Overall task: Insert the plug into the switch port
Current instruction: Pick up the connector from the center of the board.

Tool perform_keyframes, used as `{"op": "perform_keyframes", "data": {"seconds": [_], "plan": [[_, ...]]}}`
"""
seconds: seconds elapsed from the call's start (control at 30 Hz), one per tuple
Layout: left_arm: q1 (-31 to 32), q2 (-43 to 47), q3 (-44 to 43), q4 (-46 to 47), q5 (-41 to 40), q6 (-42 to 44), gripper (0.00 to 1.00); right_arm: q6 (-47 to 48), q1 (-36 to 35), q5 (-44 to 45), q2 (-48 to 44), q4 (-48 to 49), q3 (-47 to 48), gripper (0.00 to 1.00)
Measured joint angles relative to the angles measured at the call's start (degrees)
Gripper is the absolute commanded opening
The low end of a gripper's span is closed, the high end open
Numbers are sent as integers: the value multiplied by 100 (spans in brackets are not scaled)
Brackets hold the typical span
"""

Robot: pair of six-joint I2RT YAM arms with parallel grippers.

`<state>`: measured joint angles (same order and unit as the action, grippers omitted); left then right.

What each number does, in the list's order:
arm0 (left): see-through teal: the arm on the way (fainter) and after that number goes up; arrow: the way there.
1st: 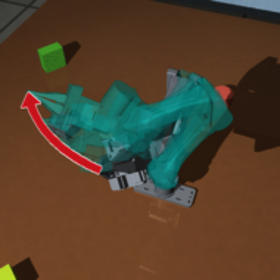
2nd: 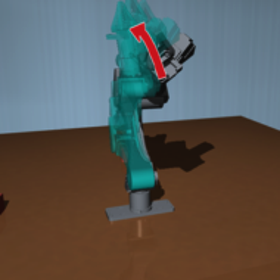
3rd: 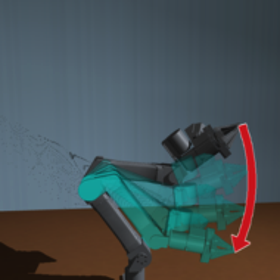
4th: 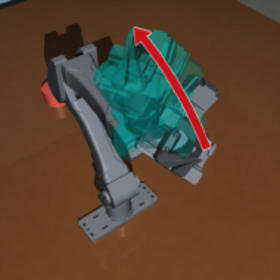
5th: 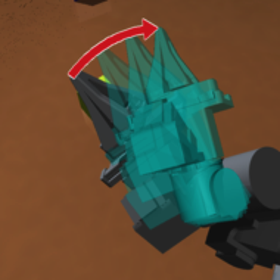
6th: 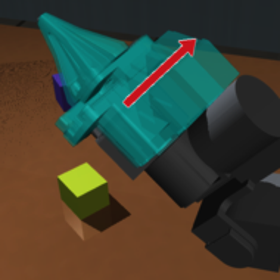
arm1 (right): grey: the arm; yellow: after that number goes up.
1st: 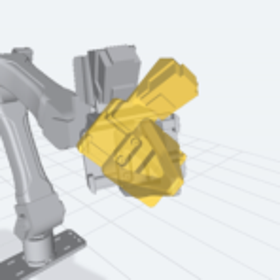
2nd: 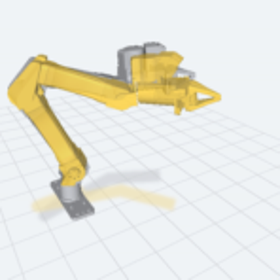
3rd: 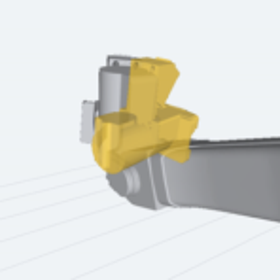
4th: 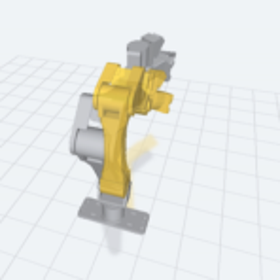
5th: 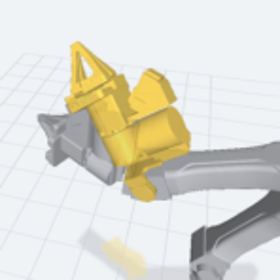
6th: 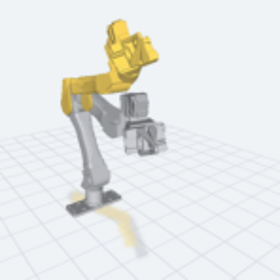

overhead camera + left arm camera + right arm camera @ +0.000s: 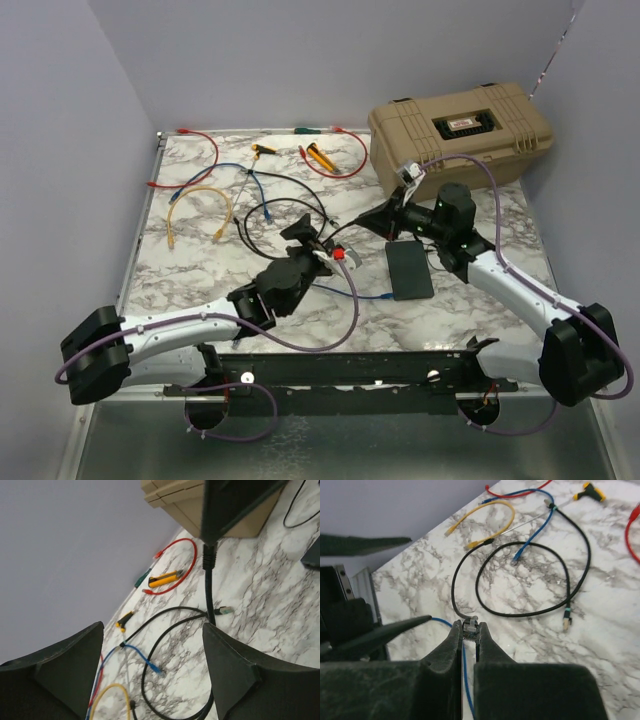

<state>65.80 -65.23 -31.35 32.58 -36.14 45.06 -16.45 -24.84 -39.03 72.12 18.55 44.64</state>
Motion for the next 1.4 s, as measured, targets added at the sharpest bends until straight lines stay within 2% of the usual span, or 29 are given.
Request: {"op": "perform_keyframes", "data": {"seconds": [0.23,0.5,0.7,0.93,1.17,1.27,1.37,1.4], "plan": [[-1054,365,-708,-1174,1777,-1362,86,1060,2,26,-398,199,-295,5],[-1961,367,-1405,-2229,4142,-2321,93,1753,2,-831,-470,568,-787,9],[-2315,367,-1725,-2865,5665,-2433,95,1963,2,-1528,-625,890,-1075,10],[-2347,240,-1974,-3591,6714,-2216,91,2127,2,-2087,-811,1303,-1174,10],[-2347,-11,-2004,-3884,7276,-2138,77,2098,2,-2400,-844,1801,-1257,10],[-2347,-151,-2070,-3915,7412,-2146,63,2092,2,-2452,-844,1910,-1259,10],[-2347,-260,-2100,-3917,7495,-2149,44,2055,2,-2485,-844,1996,-1261,10],[-2347,-284,-2105,-3915,7519,-2146,42,2046,2,-2490,-844,2020,-1263,10]]}}
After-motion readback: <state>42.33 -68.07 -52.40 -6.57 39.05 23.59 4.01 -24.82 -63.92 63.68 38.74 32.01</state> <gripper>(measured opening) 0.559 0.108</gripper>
